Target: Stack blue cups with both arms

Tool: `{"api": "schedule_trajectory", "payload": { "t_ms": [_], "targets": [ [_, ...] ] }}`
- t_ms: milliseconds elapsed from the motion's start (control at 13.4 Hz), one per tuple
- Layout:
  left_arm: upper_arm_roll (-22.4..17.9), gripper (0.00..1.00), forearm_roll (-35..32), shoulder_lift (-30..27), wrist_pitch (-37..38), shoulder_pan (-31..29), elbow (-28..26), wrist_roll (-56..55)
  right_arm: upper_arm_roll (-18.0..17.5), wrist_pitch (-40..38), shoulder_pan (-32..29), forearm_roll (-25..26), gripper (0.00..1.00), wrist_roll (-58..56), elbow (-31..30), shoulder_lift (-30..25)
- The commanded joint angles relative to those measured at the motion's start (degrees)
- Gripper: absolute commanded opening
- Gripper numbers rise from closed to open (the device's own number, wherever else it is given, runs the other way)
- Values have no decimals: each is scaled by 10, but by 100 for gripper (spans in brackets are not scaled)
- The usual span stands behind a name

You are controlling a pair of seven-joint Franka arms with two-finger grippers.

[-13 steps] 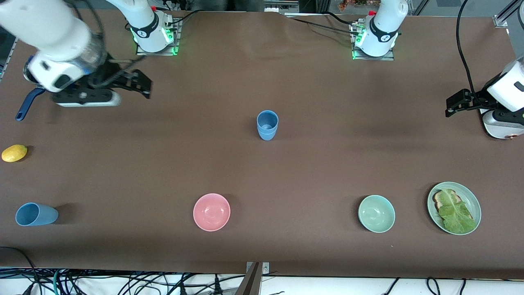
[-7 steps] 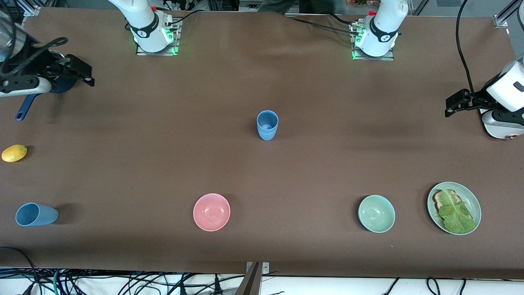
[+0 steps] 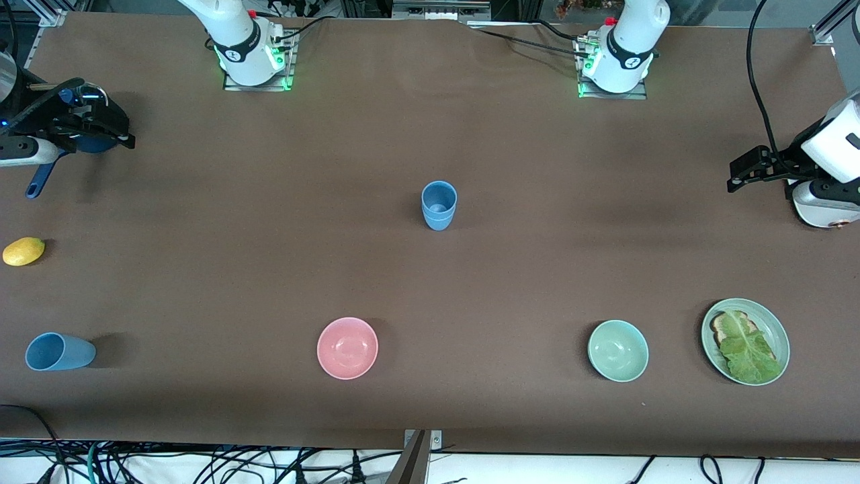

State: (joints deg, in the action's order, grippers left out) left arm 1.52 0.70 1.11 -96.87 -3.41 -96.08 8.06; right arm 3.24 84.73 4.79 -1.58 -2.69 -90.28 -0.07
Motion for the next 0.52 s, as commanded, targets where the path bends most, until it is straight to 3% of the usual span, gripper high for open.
{"api": "schedule_trajectory", "payload": {
  "t_ms": [0, 446],
  "targets": [
    [5, 100, 16, -8, 3, -8, 14, 8, -3, 3, 2, 17, 100, -6, 4, 2],
    [4, 100, 13, -8, 5, -8, 22, 8, -2, 40, 3, 25, 100, -5, 5, 10]
  ]
}}
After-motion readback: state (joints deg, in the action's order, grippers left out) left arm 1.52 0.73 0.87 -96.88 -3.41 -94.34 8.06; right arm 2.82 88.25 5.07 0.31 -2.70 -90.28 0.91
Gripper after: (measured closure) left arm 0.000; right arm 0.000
